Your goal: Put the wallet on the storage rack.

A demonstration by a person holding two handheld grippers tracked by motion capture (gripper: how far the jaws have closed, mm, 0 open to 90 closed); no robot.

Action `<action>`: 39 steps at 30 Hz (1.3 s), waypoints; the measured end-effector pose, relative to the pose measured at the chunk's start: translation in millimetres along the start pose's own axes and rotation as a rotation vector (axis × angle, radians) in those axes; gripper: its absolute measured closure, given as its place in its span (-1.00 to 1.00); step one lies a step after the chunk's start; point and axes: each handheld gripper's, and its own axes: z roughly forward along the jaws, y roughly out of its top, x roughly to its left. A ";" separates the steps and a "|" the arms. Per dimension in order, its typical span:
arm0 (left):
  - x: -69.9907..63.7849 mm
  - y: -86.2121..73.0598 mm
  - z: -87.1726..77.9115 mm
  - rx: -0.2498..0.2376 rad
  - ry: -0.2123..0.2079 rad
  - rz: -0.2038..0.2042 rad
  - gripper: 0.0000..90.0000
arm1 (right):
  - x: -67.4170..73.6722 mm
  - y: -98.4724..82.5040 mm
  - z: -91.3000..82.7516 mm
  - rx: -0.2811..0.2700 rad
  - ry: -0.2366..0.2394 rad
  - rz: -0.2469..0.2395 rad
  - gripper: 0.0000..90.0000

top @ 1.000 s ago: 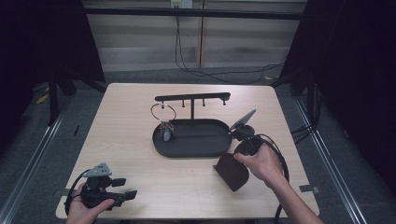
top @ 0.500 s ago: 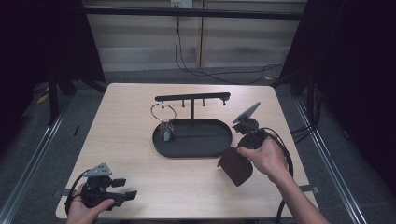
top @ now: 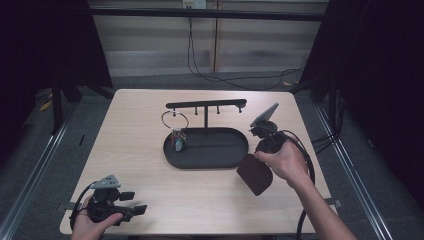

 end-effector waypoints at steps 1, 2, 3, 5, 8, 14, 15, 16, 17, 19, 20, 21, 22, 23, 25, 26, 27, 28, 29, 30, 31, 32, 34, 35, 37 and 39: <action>0.2 0.2 0.1 0.003 0.001 0.002 -0.43 | -0.8 0.9 -0.7 -0.003 0.001 0.003 0.83; 0.1 0.3 0.1 0.001 0.001 0.000 -0.43 | -1.2 1.8 -1.4 -0.003 0.004 0.005 0.83; 0.2 0.3 0.0 0.000 0.001 0.000 -0.43 | -1.4 2.6 -2.0 -0.004 0.001 0.003 0.83; 0.1 0.2 0.2 -0.002 0.001 -0.007 -0.44 | -1.0 4.5 -2.7 0.001 -0.003 0.000 0.83; -0.1 0.4 0.0 -0.003 0.004 -0.005 -0.45 | -0.6 8.6 -3.8 0.004 -0.005 -0.002 0.83; 0.2 0.1 0.1 -0.002 0.001 -0.006 -0.45 | 0.0 15.2 -8.6 -0.007 -0.003 0.000 0.83; 0.1 0.2 0.1 -0.003 0.000 -0.007 -0.45 | 0.2 16.0 -9.4 -0.010 -0.006 0.000 0.83; 0.3 0.6 -0.1 -0.001 0.001 -0.003 -0.45 | 0.5 16.8 -10.5 -0.012 -0.004 0.003 0.83; -0.1 0.7 -0.2 -0.002 0.000 -0.004 -0.45 | 0.2 18.1 -11.2 -0.015 -0.001 0.003 0.83; -0.8 0.8 -0.4 -0.007 0.001 -0.006 -0.45 | 0.3 20.4 -11.8 -0.011 -0.004 0.007 0.83; -0.8 0.6 -0.5 -0.006 0.001 -0.007 -0.45 | 0.1 21.2 -11.9 -0.011 -0.002 0.009 0.83; -0.6 0.5 -0.6 -0.006 -0.001 -0.006 -0.45 | -0.2 22.7 -12.2 -0.011 -0.002 0.007 0.83; -0.3 0.5 -0.5 -0.005 -0.003 -0.006 -0.45 | 0.0 23.6 -12.4 -0.012 -0.003 0.007 0.83; -0.2 0.6 -0.6 -0.006 -0.001 -0.006 -0.45 | 0.4 25.1 -13.1 -0.013 -0.005 0.009 0.83; -0.4 0.7 -0.6 -0.007 -0.002 -0.008 -0.45 | 0.4 28.5 -14.2 -0.019 -0.006 0.012 0.83; -0.5 0.7 -0.4 -0.006 -0.004 -0.009 -0.45 | 0.3 29.9 -14.9 -0.016 -0.006 0.012 0.83; -0.4 0.6 -0.4 -0.005 -0.004 -0.007 -0.45 | 0.3 31.6 -15.7 -0.019 -0.010 0.015 0.83; -0.3 0.5 -0.3 -0.005 -0.004 -0.007 -0.45 | 0.3 33.8 -16.9 -0.017 -0.016 0.014 0.83; -0.3 0.5 -0.3 -0.005 -0.004 -0.008 -0.45 | 0.4 35.5 -18.4 -0.015 -0.015 0.012 0.83; -0.2 0.5 -0.6 -0.005 -0.003 -0.006 -0.45 | 0.3 37.2 -19.9 -0.016 -0.014 0.014 0.83; -0.2 0.5 -0.8 -0.006 -0.001 -0.006 -0.45 | -0.1 38.4 -20.9 -0.020 -0.016 0.015 0.83; -0.2 0.6 -1.1 -0.007 0.002 -0.004 -0.45 | -0.2 40.1 -22.0 -0.022 -0.021 0.018 0.83; -0.1 0.9 -1.7 -0.014 0.005 -0.004 -0.45 | 0.0 43.7 -23.7 -0.020 -0.030 0.021 0.83; 0.1 1.2 -1.8 -0.012 0.002 -0.003 -0.45 | 0.1 44.9 -24.3 -0.022 -0.030 0.021 0.83; 0.0 1.2 -1.5 -0.010 0.005 0.001 -0.45 | 0.9 47.9 -25.7 -0.027 -0.031 0.023 0.83; -0.3 1.2 -1.0 -0.009 0.003 -0.003 -0.45 | 1.1 51.3 -27.1 -0.036 -0.036 0.020 0.83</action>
